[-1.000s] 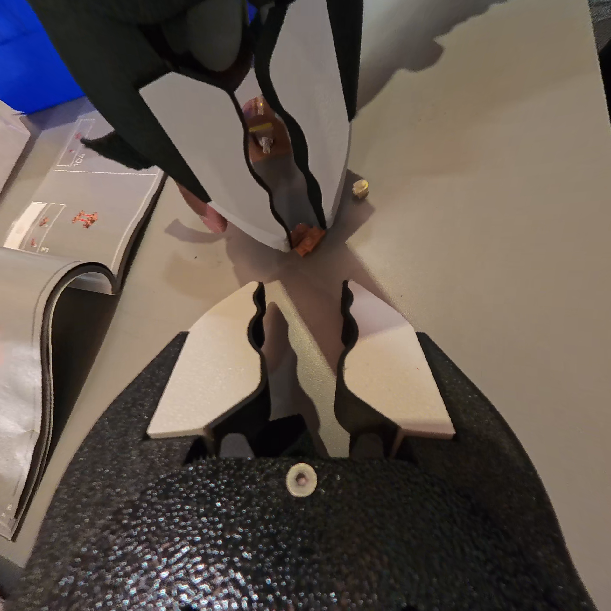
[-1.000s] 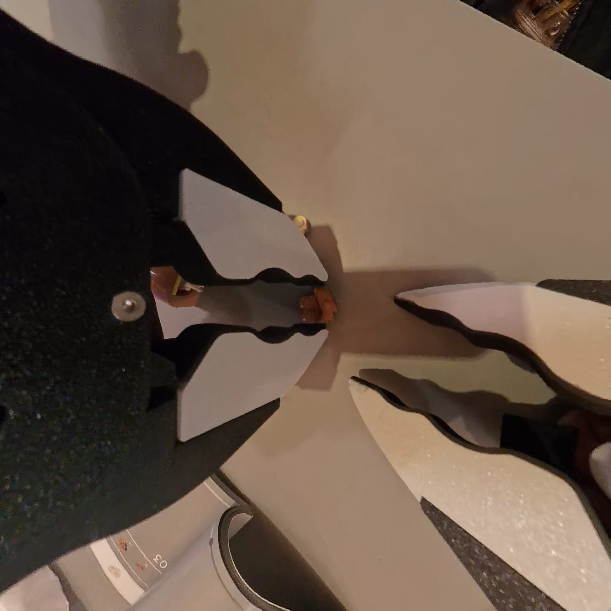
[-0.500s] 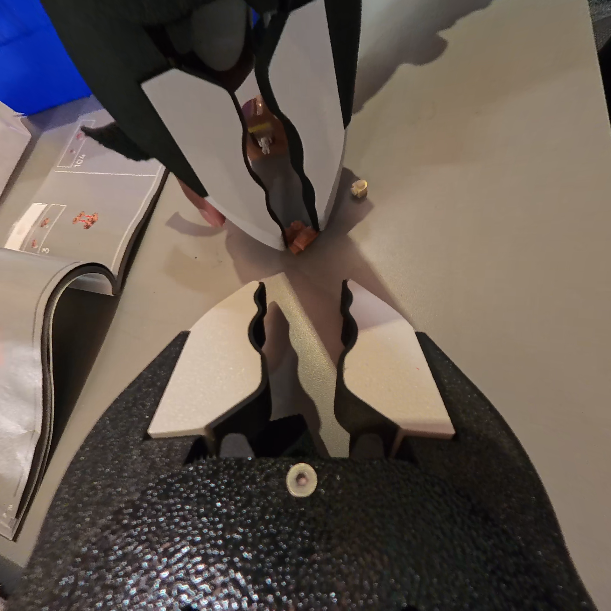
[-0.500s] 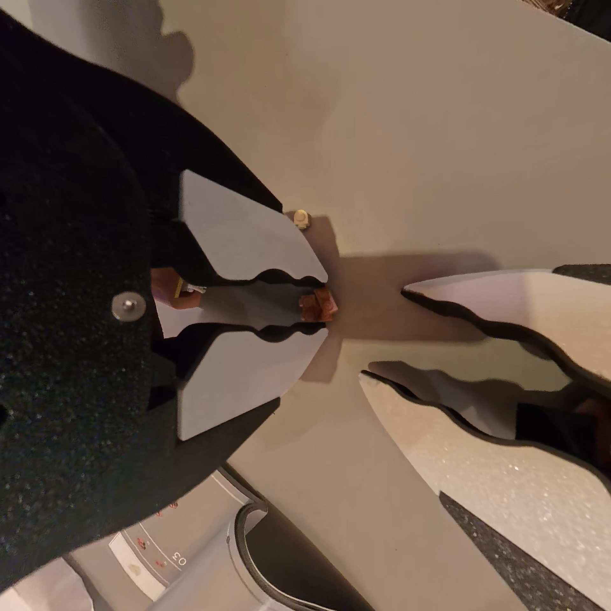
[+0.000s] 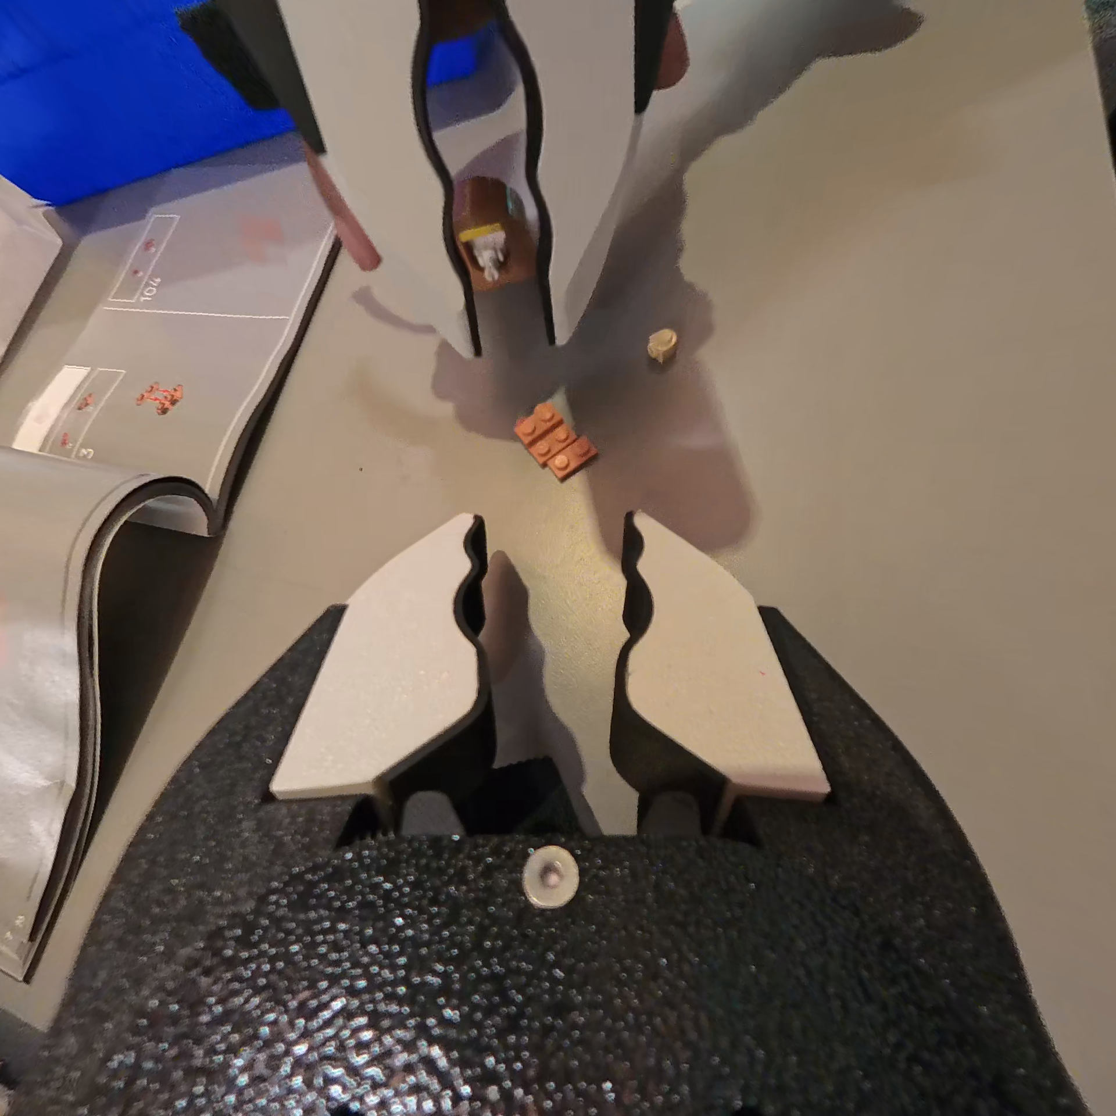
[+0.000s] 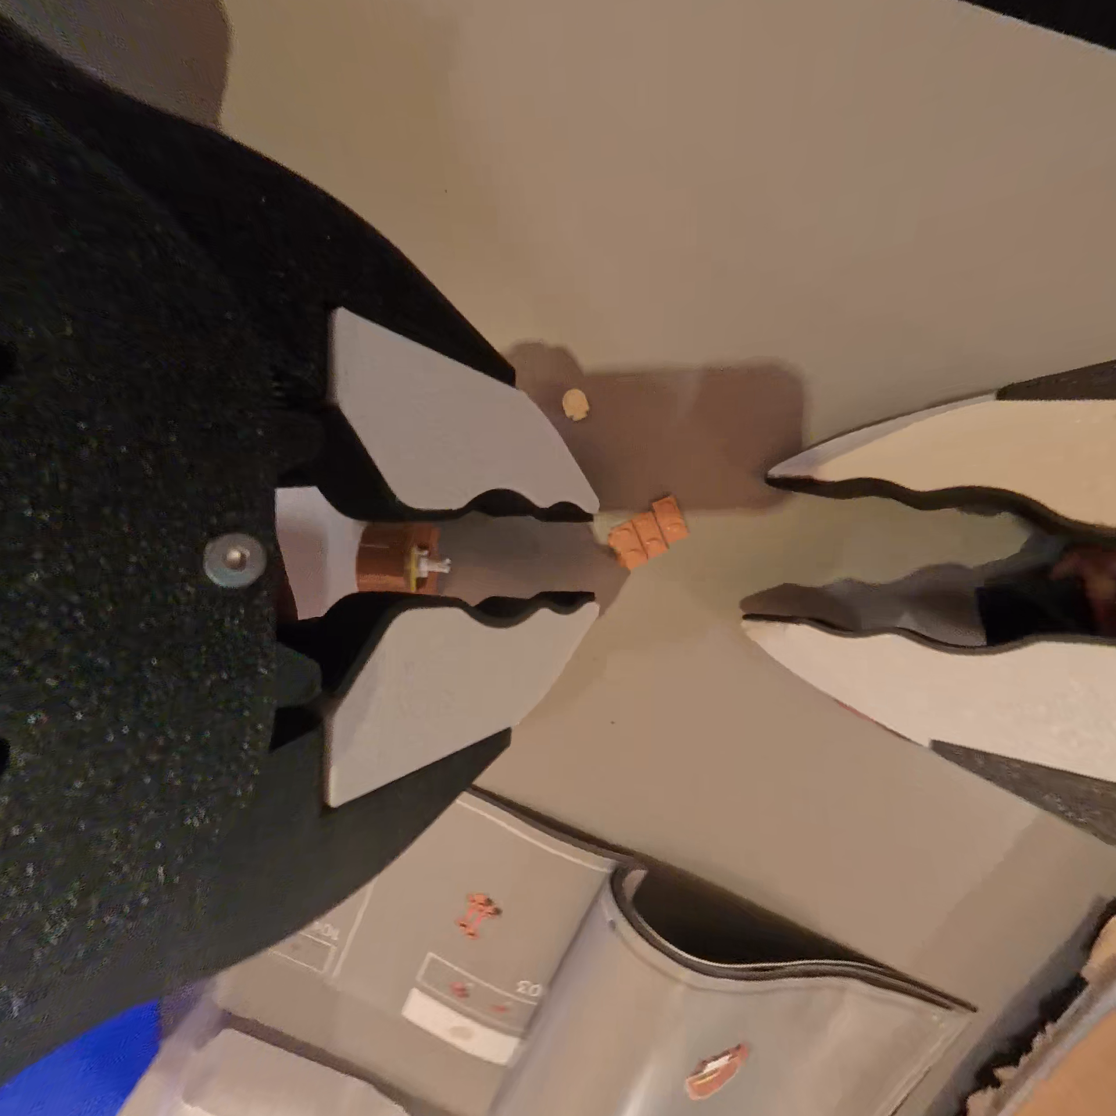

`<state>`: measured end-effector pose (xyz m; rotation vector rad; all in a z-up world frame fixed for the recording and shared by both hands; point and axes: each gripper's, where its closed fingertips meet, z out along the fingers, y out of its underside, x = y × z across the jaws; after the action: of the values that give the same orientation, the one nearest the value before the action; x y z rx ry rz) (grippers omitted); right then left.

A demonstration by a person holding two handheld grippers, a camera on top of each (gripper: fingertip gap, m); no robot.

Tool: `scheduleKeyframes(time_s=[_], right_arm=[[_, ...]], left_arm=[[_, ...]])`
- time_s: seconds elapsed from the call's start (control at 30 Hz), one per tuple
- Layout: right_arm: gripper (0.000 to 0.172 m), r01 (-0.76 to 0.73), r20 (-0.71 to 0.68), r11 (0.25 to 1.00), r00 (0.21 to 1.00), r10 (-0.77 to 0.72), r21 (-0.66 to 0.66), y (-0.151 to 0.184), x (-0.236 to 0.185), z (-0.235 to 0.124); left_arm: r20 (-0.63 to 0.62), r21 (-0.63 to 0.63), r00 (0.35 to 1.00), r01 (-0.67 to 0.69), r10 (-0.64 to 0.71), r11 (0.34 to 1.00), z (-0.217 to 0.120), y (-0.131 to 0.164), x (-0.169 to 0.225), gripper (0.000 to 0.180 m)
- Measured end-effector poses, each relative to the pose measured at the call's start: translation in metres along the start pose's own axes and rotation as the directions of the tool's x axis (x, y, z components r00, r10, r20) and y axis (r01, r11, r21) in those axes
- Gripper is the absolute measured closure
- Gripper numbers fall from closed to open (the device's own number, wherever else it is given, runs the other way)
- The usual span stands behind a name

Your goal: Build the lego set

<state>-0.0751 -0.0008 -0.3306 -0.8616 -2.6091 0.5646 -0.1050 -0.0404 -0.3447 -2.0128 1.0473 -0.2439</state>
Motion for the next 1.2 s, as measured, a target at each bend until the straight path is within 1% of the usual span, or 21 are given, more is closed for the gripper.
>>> scheduleKeyframes(time_s=[0.1, 0.2, 0.3, 0.43, 0.63, 0.73, 0.83, 0.93, 1.2], right_arm=[[0.15, -0.029, -0.04, 0.999, 0.999, 0.03, 0.016, 0.006, -0.001, -0.002], [0.149, -0.034, -0.029, 0.997, 0.999, 0.035, 0.065, 0.006, -0.001, 0.001], [0.147, -0.017, 0.0, 0.997, 1.0, 0.017, 0.077, 0.005, 0.001, 0.005], [0.147, 0.005, 0.059, 0.997, 0.998, -0.009, 0.073, 0.004, 0.003, 0.013], [0.147, 0.043, 0.116, 0.994, 0.992, -0.055, 0.099, 0.001, -0.003, 0.02], [0.146, 0.048, 0.119, 0.994, 0.991, -0.059, 0.1, 0.0, 0.0, 0.023], [0.147, 0.038, 0.128, 0.995, 0.991, -0.05, 0.091, -0.001, 0.0, 0.028], [0.154, 0.026, 0.149, 0.992, 0.988, -0.044, 0.12, -0.007, -0.007, 0.03], [0.155, -0.002, 0.077, 0.994, 0.997, -0.007, 0.113, -0.007, -0.008, 0.029]], left_arm=[[-0.003, -0.002, 1.0, 0.006, -0.006, 1.0, 0.001, 0.0, 0.0, 0.138], [-0.007, -0.008, 1.0, 0.018, -0.018, 1.0, 0.002, 0.0, -0.001, 0.139], [-0.009, -0.012, 0.999, 0.035, -0.035, 0.999, 0.002, 0.001, -0.002, 0.14], [-0.047, -0.001, 0.992, 0.12, -0.12, 0.993, 0.004, -0.006, 0.004, 0.143], [0.017, -0.005, 0.959, 0.283, -0.283, 0.959, 0.01, -0.012, 0.004, 0.147], [0.043, -0.017, 0.945, 0.325, -0.324, 0.945, 0.012, -0.013, 0.007, 0.148], [0.082, -0.053, 0.937, 0.344, -0.339, 0.938, 0.017, -0.011, 0.005, 0.148], [0.112, -0.089, 0.931, 0.356, -0.346, 0.93, 0.021, -0.009, 0.003, 0.149], [0.155, -0.144, 0.939, 0.328, -0.306, 0.933, 0.019, -0.011, 0.006, 0.158]])
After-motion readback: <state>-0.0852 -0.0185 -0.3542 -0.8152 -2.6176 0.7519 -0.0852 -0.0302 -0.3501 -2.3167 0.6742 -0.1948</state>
